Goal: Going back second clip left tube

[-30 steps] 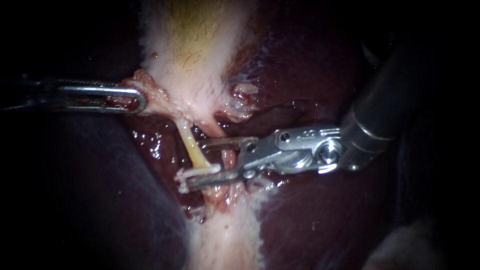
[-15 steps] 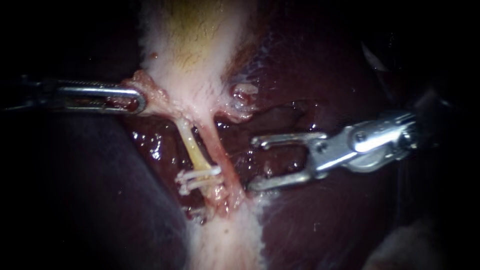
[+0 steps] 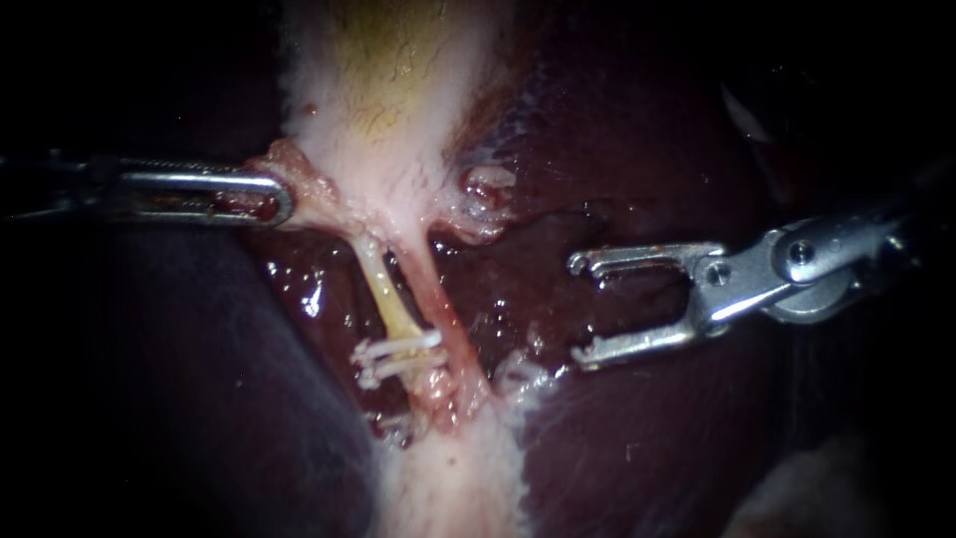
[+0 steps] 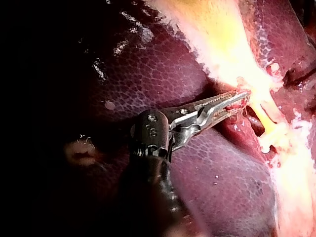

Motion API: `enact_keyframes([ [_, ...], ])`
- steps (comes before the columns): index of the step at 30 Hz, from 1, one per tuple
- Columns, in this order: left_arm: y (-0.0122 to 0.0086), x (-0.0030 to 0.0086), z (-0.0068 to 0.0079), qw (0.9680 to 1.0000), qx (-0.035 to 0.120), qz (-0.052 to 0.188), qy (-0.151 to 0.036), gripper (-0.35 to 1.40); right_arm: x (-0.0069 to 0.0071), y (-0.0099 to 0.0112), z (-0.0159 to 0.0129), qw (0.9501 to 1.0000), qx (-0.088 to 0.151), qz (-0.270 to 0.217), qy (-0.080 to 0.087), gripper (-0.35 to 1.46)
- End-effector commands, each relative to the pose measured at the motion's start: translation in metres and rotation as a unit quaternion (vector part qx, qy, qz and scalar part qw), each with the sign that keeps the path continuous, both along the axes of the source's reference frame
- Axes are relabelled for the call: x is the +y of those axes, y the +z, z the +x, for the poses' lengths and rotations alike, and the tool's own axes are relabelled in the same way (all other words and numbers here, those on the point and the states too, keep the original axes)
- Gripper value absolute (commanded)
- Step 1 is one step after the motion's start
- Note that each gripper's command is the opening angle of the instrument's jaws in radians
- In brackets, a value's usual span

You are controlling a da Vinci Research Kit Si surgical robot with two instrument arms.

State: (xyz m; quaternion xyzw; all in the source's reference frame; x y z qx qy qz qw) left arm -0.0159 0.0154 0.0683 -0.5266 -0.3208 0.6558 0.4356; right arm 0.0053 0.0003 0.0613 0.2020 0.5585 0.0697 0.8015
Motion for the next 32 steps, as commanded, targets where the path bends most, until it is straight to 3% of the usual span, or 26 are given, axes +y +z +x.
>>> enact_keyframes([
  [1,0.0001,0.0001,-0.0003,1.0,0.001,0.0,-0.001,-0.35,0.0,0.0,0.0,1.0,0.0,0.0,0.0,0.5],
  [9,0.0031,0.0007,-0.0028,1.0,0.009,-0.003,-0.001,-0.35,0.0001,0.0,-0.0003,1.0,0.001,-0.002,-0.002,0.5],
  [19,0.0062,0.0003,-0.0056,0.9999,0.014,0.001,0.004,-0.35,0.0005,-0.0003,-0.0006,1.0,0.0,-0.001,0.0,0.5],
  [32,0.0064,0.0001,-0.0058,0.9999,0.014,0.001,0.007,-0.35,0.0007,-0.0005,-0.0007,1.0,0.001,-0.006,-0.001,0.5],
])
